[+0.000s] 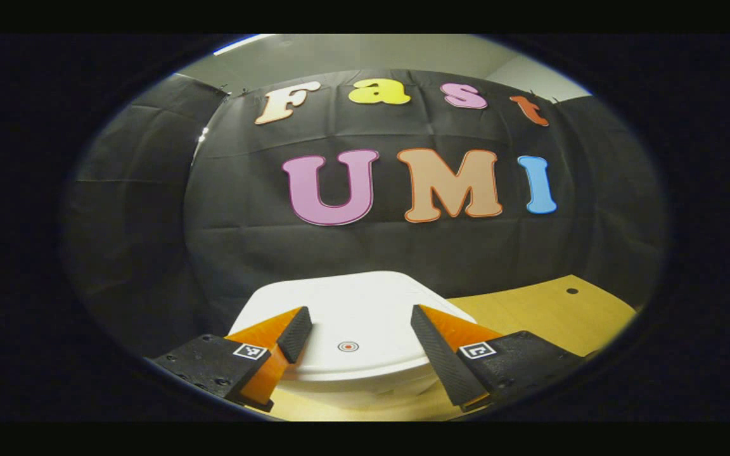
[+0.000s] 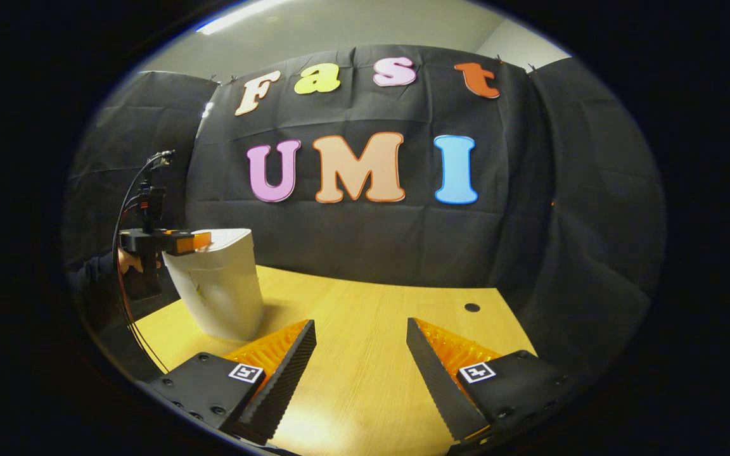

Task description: Press the lid of the desktop garbage bin to open it, pick up the crumpled paper on the desktop and throw it into the bin, then pick up the pop can on the desktop and drop it into the bin, and finally close the garbage bin lid.

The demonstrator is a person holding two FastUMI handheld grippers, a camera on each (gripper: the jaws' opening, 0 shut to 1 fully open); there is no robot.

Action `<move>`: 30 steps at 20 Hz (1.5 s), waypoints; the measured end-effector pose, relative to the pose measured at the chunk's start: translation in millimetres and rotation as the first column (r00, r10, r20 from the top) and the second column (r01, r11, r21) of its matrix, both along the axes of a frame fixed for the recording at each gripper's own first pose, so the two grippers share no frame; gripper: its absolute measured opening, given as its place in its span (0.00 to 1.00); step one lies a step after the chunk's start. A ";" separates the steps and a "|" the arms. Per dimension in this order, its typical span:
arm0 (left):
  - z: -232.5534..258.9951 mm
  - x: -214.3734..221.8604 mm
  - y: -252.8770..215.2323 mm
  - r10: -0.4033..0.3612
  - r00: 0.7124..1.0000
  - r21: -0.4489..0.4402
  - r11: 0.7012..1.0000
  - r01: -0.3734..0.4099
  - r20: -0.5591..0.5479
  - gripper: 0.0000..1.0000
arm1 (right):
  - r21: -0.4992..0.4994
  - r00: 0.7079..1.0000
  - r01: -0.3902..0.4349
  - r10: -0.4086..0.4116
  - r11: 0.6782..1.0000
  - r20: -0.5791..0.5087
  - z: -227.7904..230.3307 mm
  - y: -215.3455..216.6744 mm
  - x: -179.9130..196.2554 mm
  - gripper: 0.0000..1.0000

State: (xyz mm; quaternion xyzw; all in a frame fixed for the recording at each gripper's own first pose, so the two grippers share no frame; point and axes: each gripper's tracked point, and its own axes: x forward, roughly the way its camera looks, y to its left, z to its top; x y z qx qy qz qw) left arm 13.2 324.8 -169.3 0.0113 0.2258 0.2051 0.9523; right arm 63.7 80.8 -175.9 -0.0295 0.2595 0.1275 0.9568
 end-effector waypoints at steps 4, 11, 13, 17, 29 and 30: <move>15.6 7.0 -6.8 -0.056 0.995 0.062 0.997 0.051 0.080 0.93 | -0.021 0.998 -0.063 0.062 0.998 -0.018 0.9 15.1 -14.1 0.96; 73.5 23.3 -30.9 -0.049 0.989 0.129 0.991 0.030 0.142 0.93 | 0.055 0.984 0.033 -0.043 0.998 0.173 77.7 -27.7 -6.2 0.96; 91.9 20.3 -58.2 -0.050 0.983 0.092 0.995 0.034 0.177 0.92 | 0.088 0.971 0.061 -0.079 0.994 0.224 97.5 -49.9 -8.8 0.96; 124.2 12.9 -132.0 -0.067 0.958 0.039 0.998 0.058 0.280 0.92 | 0.157 0.945 0.085 -0.129 0.984 0.300 123.6 -90.3 -17.0 0.96; 135.0 -10.8 -316.3 -0.330 0.902 -0.005 0.939 0.345 0.279 0.93 | 0.247 0.888 0.142 -0.234 0.959 0.396 181.0 -121.4 -39.7 0.96; 136.9 -11.4 -322.8 -0.347 0.893 -0.014 0.930 0.366 0.285 0.93 | 0.261 0.877 0.148 -0.248 0.954 0.412 189.4 -117.0 -41.1 0.96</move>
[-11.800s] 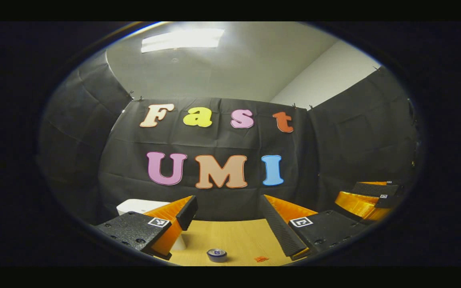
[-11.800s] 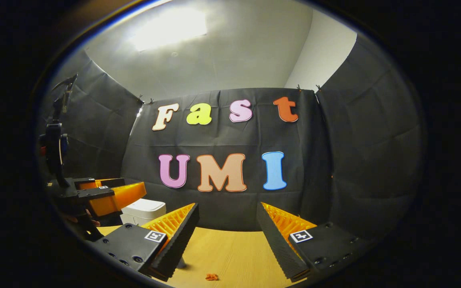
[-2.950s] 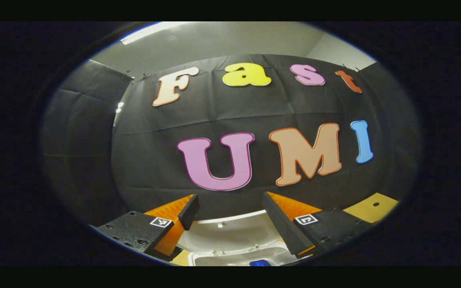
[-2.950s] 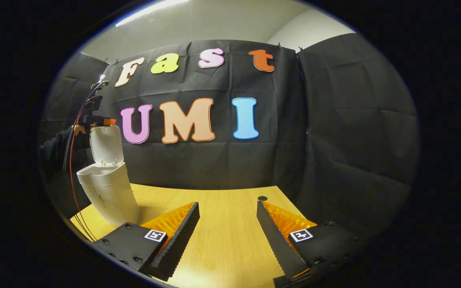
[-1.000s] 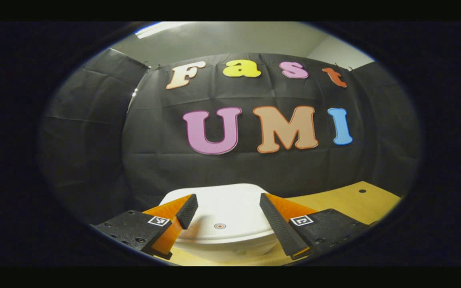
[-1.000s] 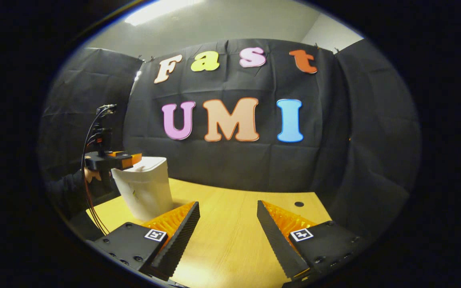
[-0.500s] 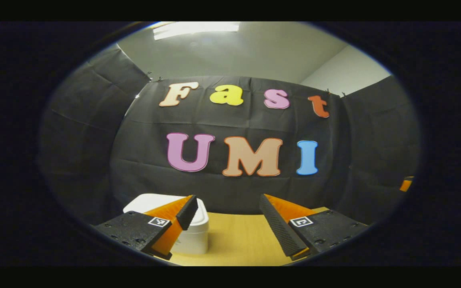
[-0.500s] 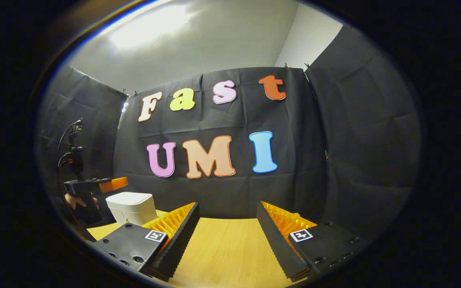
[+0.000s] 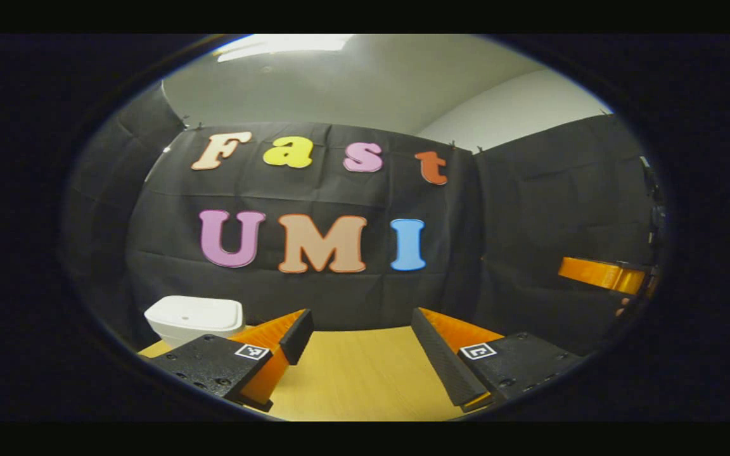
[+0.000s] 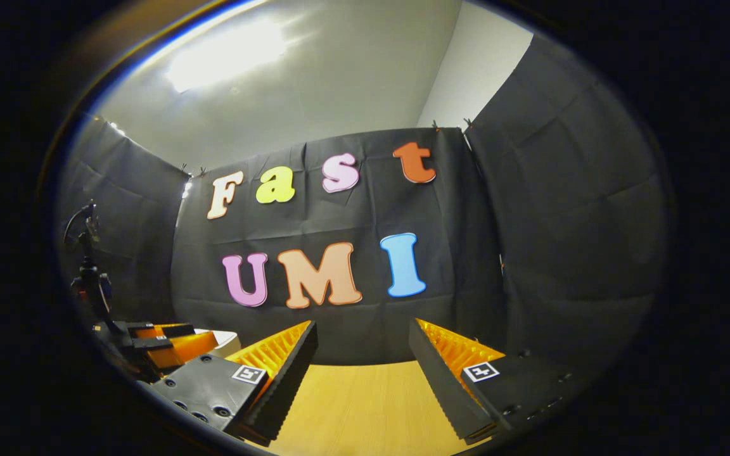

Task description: Press the lid of the desktop garbage bin to open it, pick up the crumpled paper on the desktop and throw it into the bin, then pick up the pop can on the desktop and drop it into the bin, and finally close the garbage bin lid.

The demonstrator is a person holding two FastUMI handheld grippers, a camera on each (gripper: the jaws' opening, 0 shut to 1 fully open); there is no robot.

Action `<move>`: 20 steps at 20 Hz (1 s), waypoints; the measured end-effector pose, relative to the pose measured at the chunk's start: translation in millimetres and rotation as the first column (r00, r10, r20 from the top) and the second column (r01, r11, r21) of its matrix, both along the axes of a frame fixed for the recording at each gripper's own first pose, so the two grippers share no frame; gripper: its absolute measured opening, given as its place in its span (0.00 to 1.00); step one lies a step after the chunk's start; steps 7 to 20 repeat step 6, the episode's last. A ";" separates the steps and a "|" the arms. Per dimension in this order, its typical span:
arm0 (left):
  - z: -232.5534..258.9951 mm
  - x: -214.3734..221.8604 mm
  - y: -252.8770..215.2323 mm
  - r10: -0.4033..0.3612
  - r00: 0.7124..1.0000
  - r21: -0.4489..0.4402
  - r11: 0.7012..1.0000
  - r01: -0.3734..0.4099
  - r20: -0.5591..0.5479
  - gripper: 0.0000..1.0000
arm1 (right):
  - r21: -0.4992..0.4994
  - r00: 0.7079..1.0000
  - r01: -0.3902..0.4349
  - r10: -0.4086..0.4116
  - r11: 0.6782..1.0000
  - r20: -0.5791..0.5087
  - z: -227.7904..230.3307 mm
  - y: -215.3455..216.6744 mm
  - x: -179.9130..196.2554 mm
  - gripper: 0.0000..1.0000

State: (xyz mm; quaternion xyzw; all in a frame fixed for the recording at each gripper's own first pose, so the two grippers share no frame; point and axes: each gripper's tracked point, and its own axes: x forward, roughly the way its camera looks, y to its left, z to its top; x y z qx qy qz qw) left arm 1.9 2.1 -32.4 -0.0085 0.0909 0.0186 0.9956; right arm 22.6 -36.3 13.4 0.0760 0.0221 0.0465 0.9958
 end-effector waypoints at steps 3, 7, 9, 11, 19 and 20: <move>5.0 -0.6 -5.2 -0.033 0.999 -0.012 0.999 0.033 0.015 0.93 | 0.007 1.000 0.015 -0.015 1.000 0.022 8.0 11.9 -5.7 0.96; 7.3 -1.1 -2.3 -0.049 0.998 -0.025 0.998 0.050 0.030 0.93 | -0.033 1.000 0.027 -0.027 0.999 0.016 6.8 16.4 -11.5 0.96; 7.3 -1.1 -2.3 -0.049 0.998 -0.025 0.998 0.050 0.030 0.93 | -0.033 1.000 0.027 -0.027 0.999 0.016 6.8 16.4 -11.5 0.96; 7.3 -1.1 -2.3 -0.049 0.998 -0.025 0.998 0.050 0.030 0.93 | -0.033 1.000 0.027 -0.027 0.999 0.016 6.8 16.4 -11.5 0.96; 7.3 -1.1 -2.3 -0.049 0.998 -0.025 0.998 0.050 0.030 0.93 | -0.033 1.000 0.027 -0.027 0.999 0.016 6.8 16.4 -11.5 0.96; 7.3 -1.1 -2.3 -0.049 0.998 -0.025 0.998 0.050 0.030 0.93 | -0.033 1.000 0.027 -0.027 0.999 0.016 6.8 16.4 -11.5 0.96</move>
